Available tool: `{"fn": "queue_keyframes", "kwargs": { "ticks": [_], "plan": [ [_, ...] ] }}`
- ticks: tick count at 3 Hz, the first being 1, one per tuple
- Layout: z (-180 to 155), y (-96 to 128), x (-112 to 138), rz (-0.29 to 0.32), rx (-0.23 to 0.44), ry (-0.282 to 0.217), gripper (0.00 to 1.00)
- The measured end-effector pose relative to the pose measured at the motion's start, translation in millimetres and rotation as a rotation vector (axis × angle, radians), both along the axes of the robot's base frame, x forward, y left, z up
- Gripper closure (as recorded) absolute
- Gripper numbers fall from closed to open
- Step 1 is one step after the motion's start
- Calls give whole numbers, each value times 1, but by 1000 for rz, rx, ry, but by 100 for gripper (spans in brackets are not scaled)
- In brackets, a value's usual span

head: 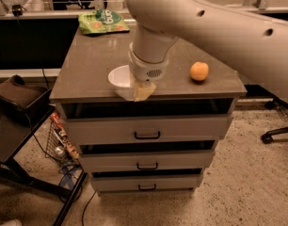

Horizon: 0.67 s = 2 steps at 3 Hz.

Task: Move white bowl near green rice chip bag

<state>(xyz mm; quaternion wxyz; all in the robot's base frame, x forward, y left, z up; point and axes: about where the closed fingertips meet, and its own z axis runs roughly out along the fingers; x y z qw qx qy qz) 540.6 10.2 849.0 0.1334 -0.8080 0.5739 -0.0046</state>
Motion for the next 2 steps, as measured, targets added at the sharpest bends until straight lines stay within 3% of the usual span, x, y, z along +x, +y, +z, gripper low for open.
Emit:
{"fn": "queue_keyframes", "kwargs": {
  "ticks": [1, 2],
  "plan": [
    [43, -28, 23, -41, -40, -94, 100],
    [80, -62, 67, -103, -99, -163, 100]
  ]
}}
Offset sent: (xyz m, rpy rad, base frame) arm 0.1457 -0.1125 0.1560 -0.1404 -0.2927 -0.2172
